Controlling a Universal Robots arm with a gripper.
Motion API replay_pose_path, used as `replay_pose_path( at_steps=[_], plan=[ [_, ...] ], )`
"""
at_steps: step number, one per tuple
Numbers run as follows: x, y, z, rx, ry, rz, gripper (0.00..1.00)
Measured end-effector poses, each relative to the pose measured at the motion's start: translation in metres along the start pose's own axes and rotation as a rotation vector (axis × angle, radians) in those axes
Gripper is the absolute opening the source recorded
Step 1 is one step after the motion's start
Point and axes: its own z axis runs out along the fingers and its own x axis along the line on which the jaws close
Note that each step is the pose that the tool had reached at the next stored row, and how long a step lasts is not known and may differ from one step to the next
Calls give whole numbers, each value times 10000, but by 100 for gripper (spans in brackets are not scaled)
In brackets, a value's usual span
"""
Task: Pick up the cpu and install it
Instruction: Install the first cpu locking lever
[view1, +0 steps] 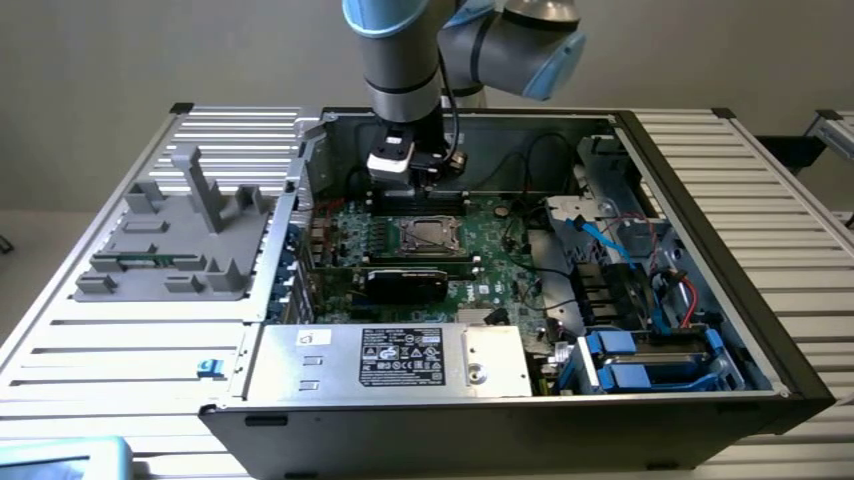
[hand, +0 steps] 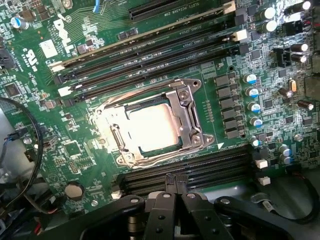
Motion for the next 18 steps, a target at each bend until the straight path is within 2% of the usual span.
replay_pose_path(
  at_steps=[10,13,18],
  plan=[
    [18,-33,-207,-115,-139,35,11],
    [25,-36,-258,-181,-213,52,11],
    [53,-40,-345,-334,-340,83,11]
  ],
)
